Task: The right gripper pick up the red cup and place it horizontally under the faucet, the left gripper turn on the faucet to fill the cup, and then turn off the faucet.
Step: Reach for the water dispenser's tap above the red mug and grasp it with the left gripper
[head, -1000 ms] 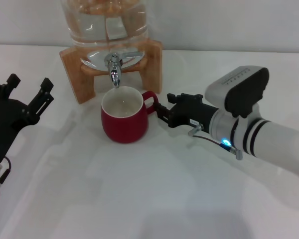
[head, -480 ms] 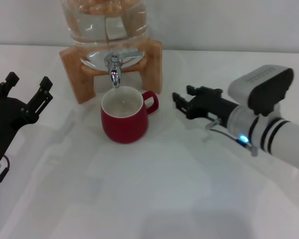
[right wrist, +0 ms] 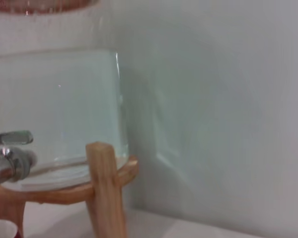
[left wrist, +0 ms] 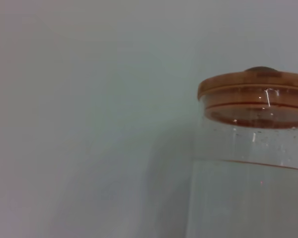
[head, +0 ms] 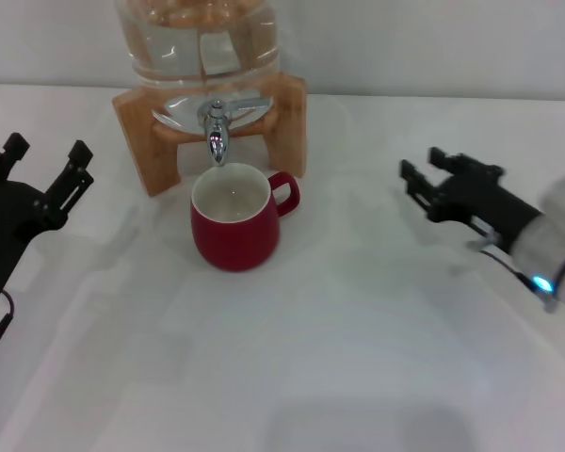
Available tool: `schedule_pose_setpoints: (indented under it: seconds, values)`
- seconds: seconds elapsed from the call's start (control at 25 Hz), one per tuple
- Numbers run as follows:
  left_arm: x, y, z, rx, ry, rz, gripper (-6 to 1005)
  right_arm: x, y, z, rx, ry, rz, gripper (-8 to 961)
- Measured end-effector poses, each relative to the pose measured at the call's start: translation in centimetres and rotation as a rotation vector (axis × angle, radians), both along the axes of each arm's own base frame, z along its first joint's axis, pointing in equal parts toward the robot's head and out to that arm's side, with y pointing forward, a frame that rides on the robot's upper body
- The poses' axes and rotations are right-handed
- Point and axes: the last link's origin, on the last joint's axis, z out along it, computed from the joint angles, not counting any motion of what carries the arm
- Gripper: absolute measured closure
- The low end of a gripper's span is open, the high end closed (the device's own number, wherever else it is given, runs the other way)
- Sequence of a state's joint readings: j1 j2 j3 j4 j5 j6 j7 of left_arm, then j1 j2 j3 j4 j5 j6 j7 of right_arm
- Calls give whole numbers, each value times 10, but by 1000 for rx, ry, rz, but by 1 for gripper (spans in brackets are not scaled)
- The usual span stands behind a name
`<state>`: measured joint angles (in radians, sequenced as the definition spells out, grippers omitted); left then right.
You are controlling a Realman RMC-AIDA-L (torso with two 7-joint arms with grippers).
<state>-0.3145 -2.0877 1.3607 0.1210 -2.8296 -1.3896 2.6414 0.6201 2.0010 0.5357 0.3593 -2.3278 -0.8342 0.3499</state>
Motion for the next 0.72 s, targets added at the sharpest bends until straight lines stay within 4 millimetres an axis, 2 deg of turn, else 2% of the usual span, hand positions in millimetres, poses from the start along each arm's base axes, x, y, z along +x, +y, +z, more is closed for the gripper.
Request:
schedule_pose_setpoints:
  seconds: [0.24,0.44,0.68,0.72]
  values:
    - [-1,2,5,23,-5,9,108,26,-20,19,86,33,20,494]
    - [1,5,6,26,-4,1,108,33,-25,26,121,45,14,290]
    - [2,7,6,27,-4,-3,108,31,-29,24,132,75,11,100]
    - [2,7,6,27,-4,-4,108,30,-29,23,131,77,9,98]
